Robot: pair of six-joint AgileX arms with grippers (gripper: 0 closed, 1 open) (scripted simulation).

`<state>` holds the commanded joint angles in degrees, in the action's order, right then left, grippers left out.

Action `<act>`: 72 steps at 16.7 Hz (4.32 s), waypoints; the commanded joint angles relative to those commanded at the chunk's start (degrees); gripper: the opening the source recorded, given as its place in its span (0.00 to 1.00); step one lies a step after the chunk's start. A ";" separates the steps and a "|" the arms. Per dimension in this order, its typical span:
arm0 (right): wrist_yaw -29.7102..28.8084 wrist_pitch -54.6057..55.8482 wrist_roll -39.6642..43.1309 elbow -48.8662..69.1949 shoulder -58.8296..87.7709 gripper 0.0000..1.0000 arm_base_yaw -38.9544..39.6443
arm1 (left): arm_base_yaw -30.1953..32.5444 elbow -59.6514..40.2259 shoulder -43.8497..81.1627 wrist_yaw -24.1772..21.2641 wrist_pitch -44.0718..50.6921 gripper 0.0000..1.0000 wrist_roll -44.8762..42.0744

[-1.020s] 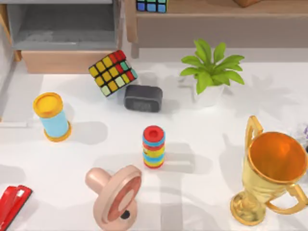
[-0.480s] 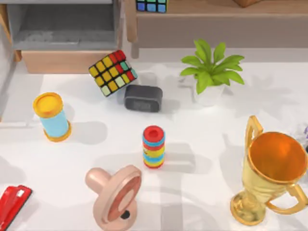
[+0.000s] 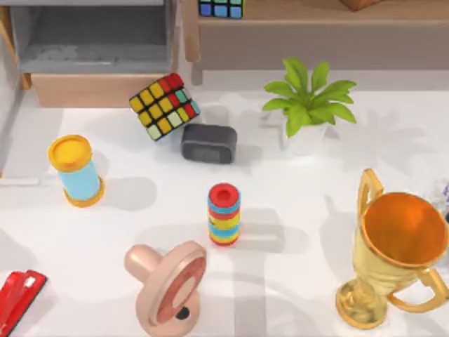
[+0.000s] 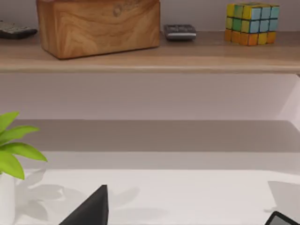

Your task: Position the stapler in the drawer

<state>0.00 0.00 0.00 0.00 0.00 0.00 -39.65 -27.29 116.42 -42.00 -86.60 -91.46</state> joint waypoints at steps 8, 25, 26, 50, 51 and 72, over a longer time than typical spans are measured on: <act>0.00 0.00 0.00 0.00 0.00 1.00 0.00 | -2.01 2.60 -0.76 -2.15 -1.53 1.00 -0.12; 0.00 0.00 0.00 0.00 0.00 1.00 0.00 | 9.30 -4.51 -23.69 19.99 69.45 1.00 36.66; 0.00 0.00 0.00 0.00 0.00 1.00 0.00 | 11.42 -5.65 -25.31 21.83 75.80 1.00 39.73; 0.00 0.00 0.00 0.00 0.00 1.00 0.00 | 42.35 -18.69 -38.04 42.12 144.24 1.00 72.28; 0.00 0.00 0.00 0.00 0.00 1.00 0.00 | 42.37 -17.79 -37.39 42.15 142.64 1.00 72.24; 0.00 0.00 0.00 0.00 0.00 1.00 0.00 | 42.30 -8.97 -31.00 42.16 127.40 0.32 72.06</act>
<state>0.00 0.00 0.00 0.00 0.00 0.00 2.64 -36.25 85.43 0.16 40.79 -19.39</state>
